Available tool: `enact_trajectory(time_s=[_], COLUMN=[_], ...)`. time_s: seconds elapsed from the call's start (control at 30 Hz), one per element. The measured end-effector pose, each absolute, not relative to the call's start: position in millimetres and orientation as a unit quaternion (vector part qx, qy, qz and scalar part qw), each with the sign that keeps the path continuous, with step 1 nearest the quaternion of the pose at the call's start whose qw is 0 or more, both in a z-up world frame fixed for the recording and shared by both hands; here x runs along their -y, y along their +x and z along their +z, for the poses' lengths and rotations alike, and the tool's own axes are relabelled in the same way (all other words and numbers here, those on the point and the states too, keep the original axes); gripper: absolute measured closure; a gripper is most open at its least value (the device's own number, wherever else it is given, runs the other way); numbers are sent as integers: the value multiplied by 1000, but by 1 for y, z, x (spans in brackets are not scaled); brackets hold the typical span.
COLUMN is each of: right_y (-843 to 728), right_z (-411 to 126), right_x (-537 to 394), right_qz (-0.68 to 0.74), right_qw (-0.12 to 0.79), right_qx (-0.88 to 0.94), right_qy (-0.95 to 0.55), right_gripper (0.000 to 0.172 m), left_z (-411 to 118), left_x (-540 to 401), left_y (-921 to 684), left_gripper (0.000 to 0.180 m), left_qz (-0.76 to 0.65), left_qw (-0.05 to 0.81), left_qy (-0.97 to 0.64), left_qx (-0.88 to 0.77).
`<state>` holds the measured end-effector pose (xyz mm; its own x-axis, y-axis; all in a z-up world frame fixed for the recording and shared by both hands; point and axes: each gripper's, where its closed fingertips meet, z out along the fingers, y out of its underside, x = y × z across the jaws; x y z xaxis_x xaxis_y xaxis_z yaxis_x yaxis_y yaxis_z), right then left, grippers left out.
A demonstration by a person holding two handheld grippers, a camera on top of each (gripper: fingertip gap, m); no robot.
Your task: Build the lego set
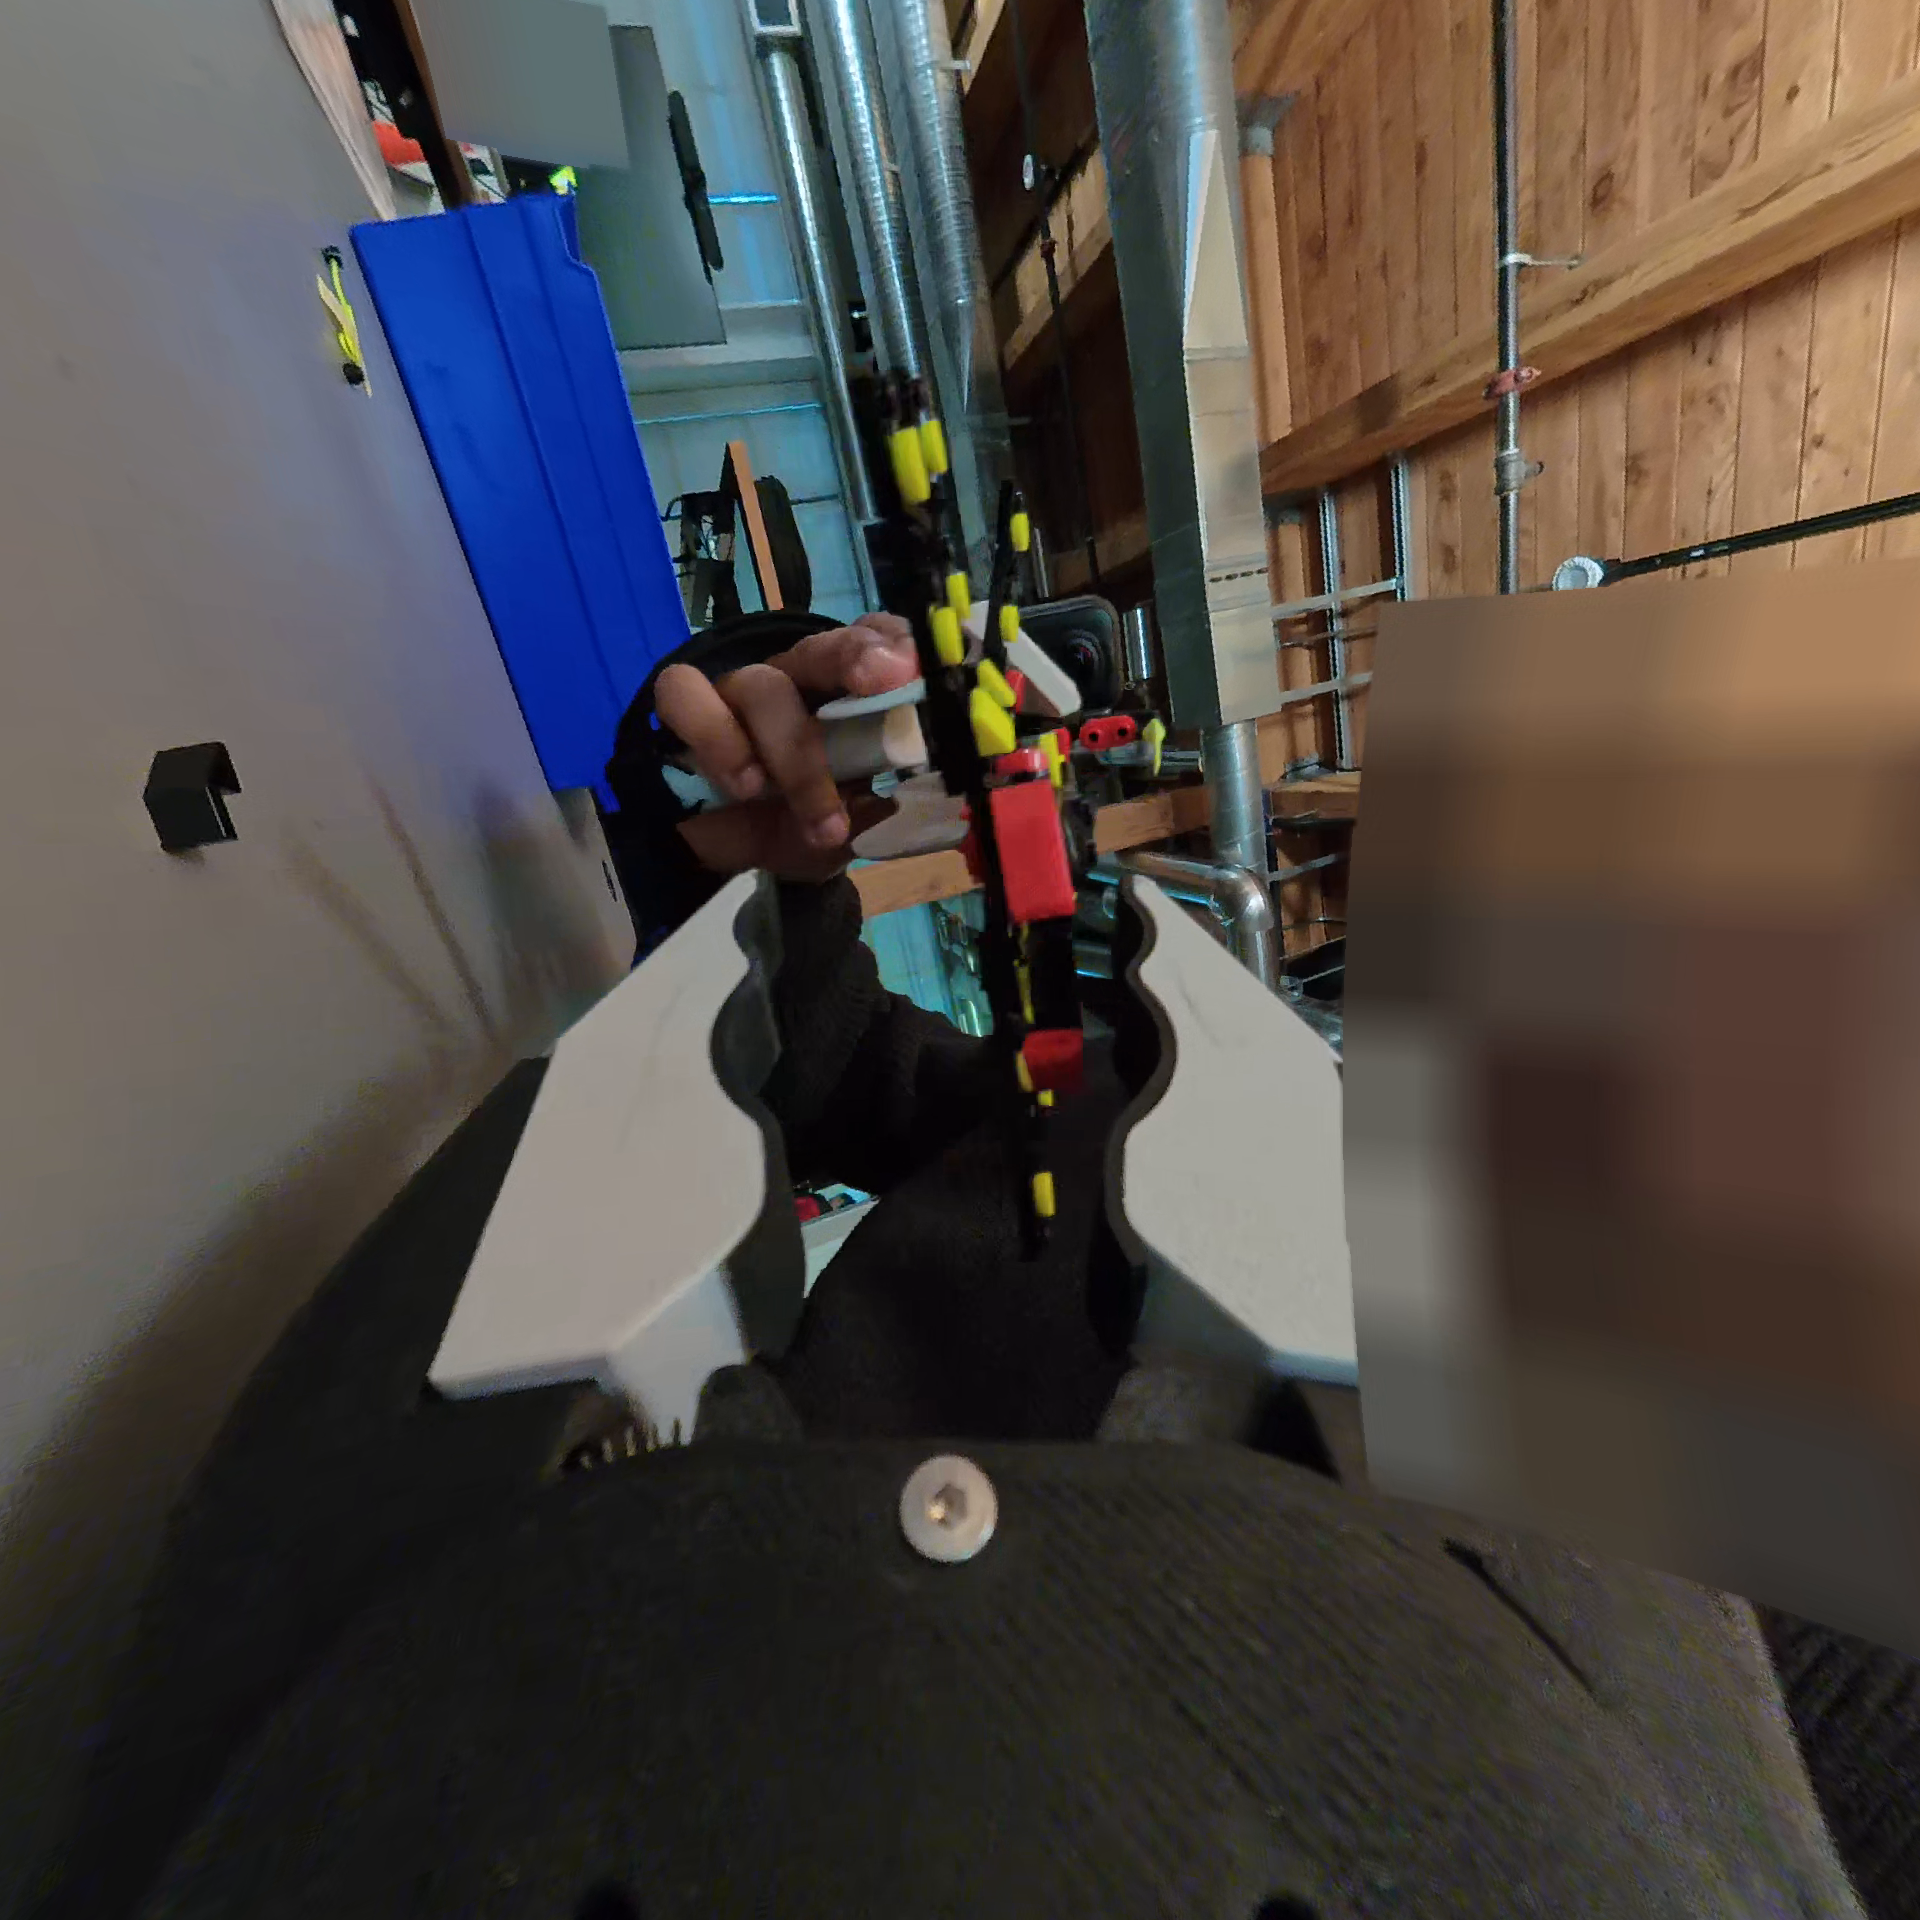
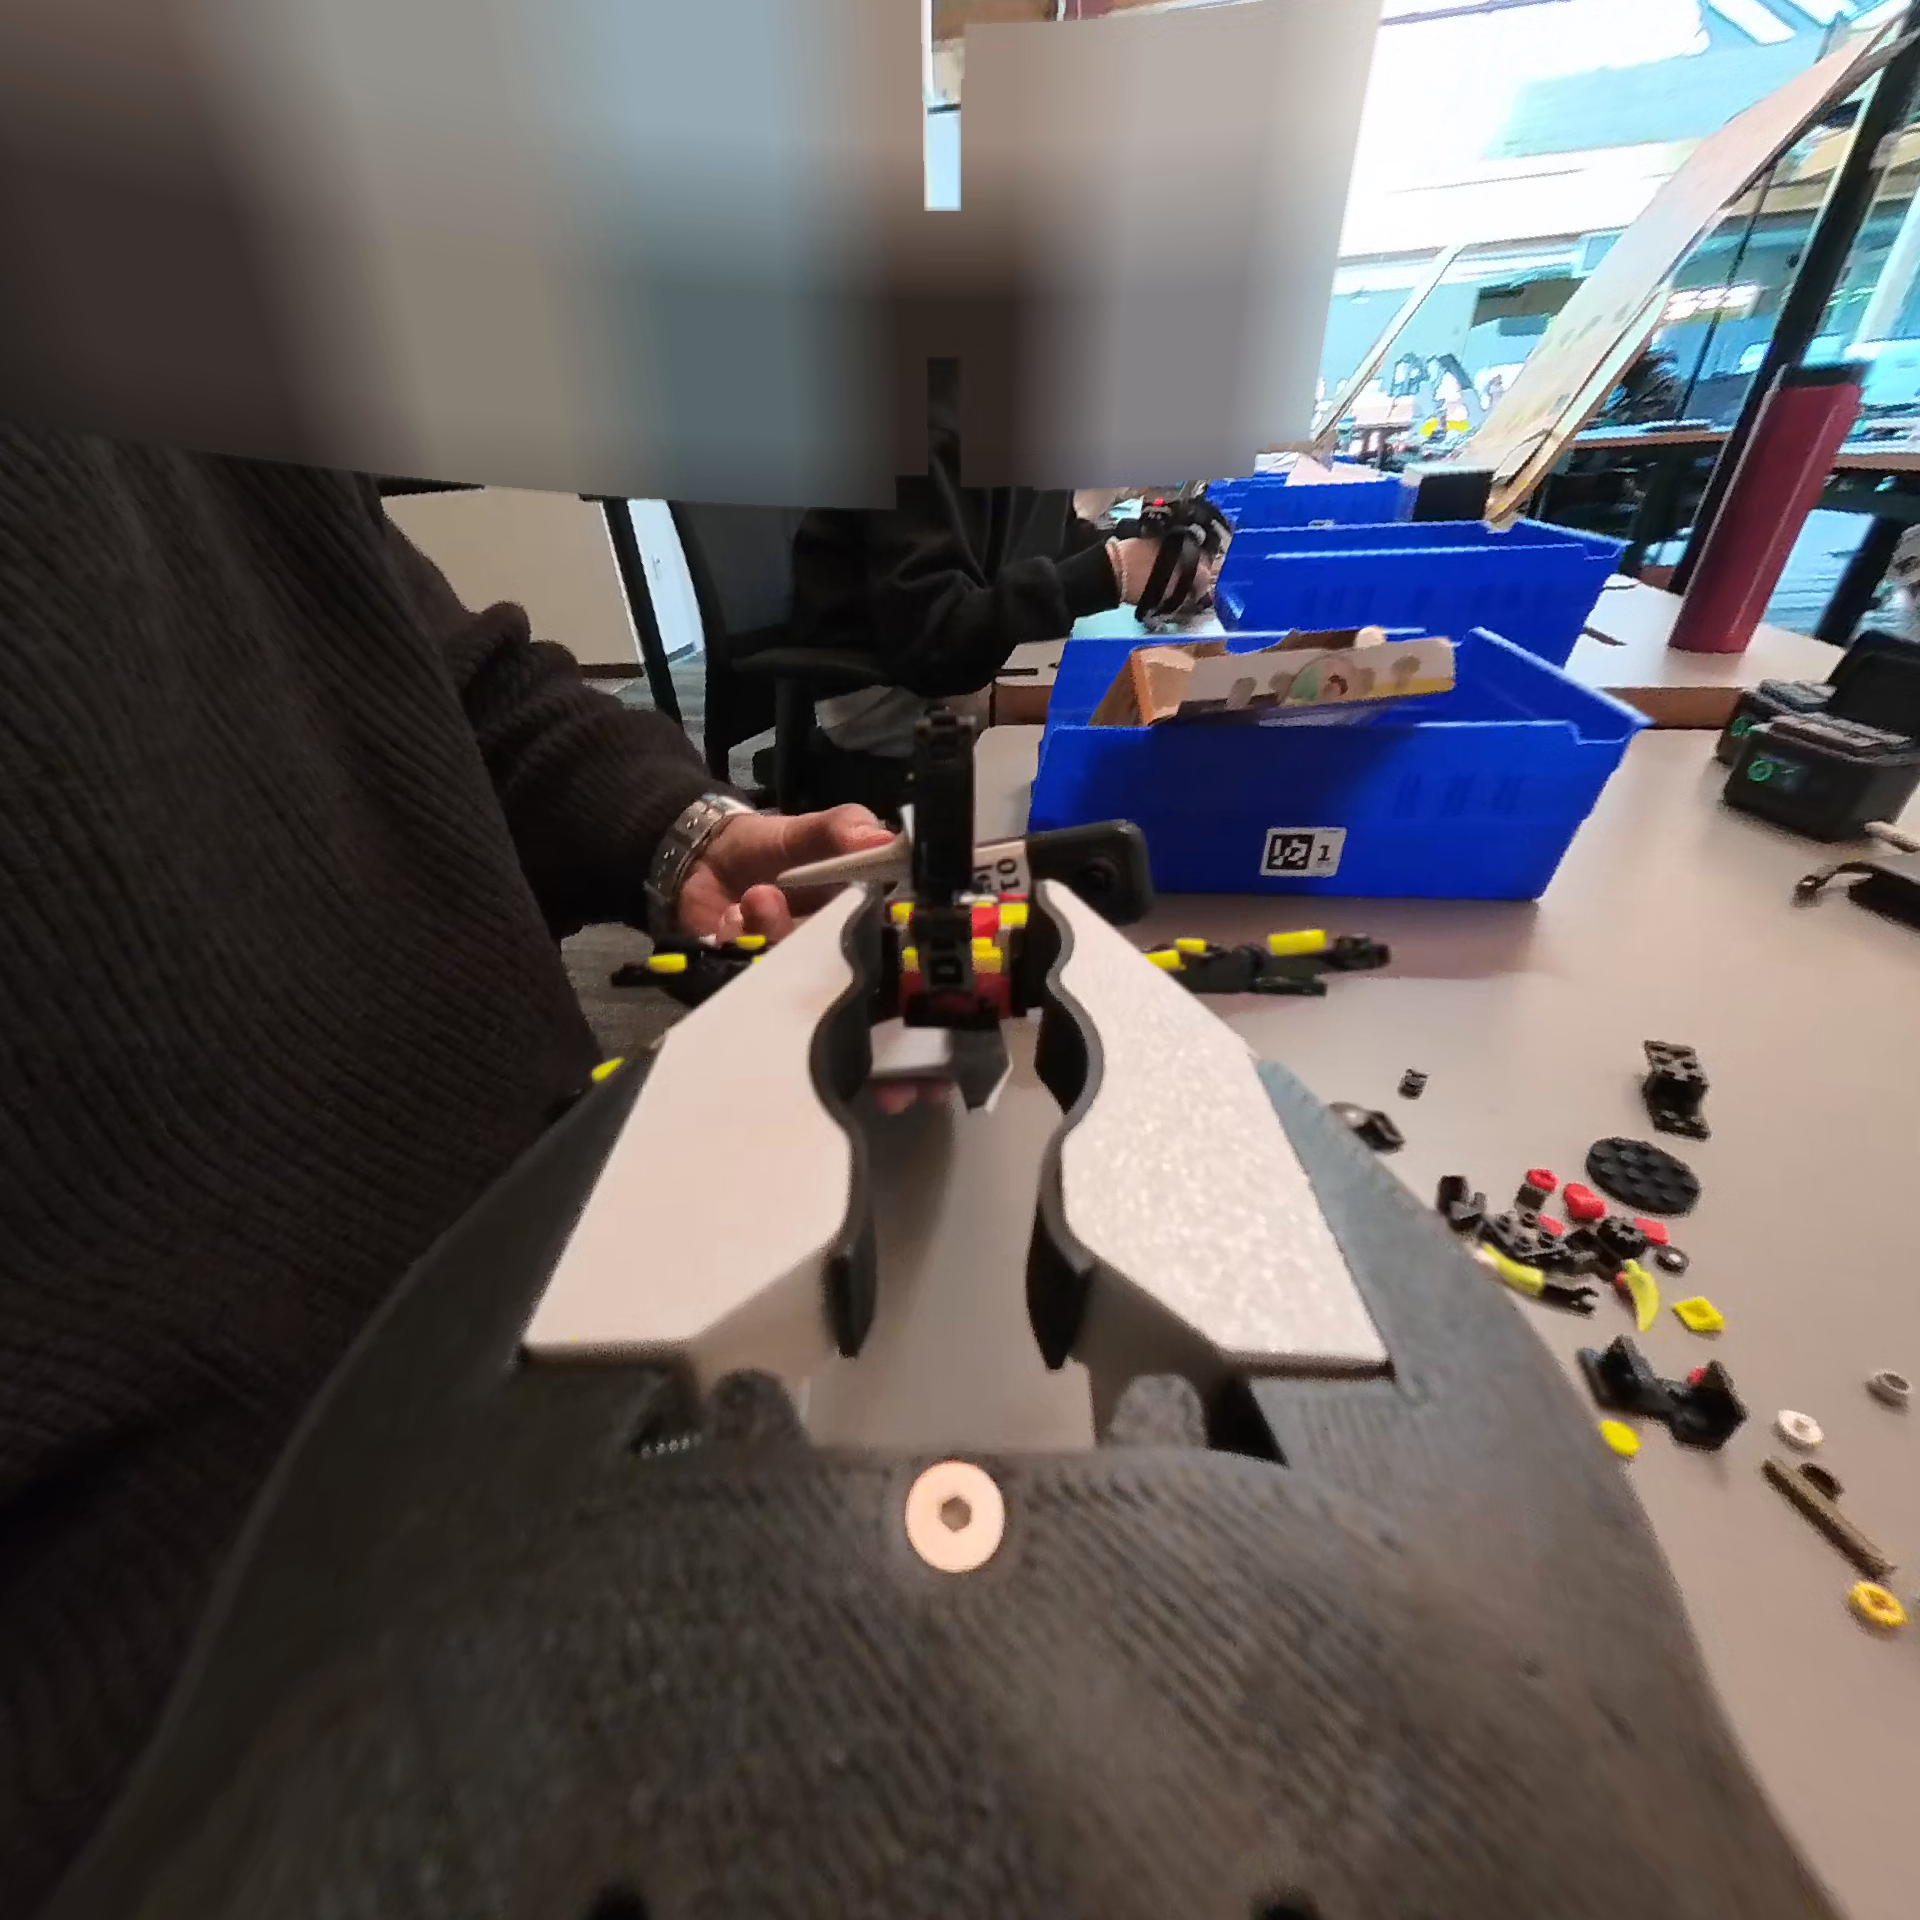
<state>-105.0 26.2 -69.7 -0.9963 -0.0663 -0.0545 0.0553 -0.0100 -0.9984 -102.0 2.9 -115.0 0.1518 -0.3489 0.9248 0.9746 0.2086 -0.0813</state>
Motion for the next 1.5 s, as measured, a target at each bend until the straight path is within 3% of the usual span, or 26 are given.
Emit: enact_trajectory(time_s=[0.1, 0.2, 0.33, 0.4, 0.5, 0.7, 0.8, 1.17, 1.5], right_y=[-116, -137, -172, -192, -215, -240, -248, -237, -229], right_z=[-61, -48, -16, 6, 41, 103, 123, 128, 114], right_x=[-26, -22, -1, 19, 63, 180, 247, 497, 606], right_qz=[-720, -727, -746, -761, -784, -820, -826, -799, -781], right_qw=[17, -21, -55, -66, -68, -32, -8, 27, 4], right_qx=[-694, -686, -664, -646, -616, -567, -558, -593, -618], right_qy=[8, 10, -5, -16, -40, -72, -79, -96, -89], right_gripper=[146, 146, 146, 146, 145, 146, 146, 145, 146], left_z=[-112, -102, -92, -80, -63, -44, -35, -42, -50], left_x=[4, 26, 62, 71, 75, 95, 129, 258, 295], left_y=[-111, -129, -146, -147, -142, -127, -127, -90, -64], left_gripper=[101, 98, 97, 86, 79, 86, 76, 72, 73], left_qz=[-485, -427, -285, -201, -124, -54, -1, 180, 203], left_qw=[674, 718, 773, 791, 804, 821, 823, 780, 768], left_qy=[-362, -340, -349, -372, -397, -393, -370, -293, -258], left_qx=[423, 431, 446, 442, 424, 411, 430, 522, 550])
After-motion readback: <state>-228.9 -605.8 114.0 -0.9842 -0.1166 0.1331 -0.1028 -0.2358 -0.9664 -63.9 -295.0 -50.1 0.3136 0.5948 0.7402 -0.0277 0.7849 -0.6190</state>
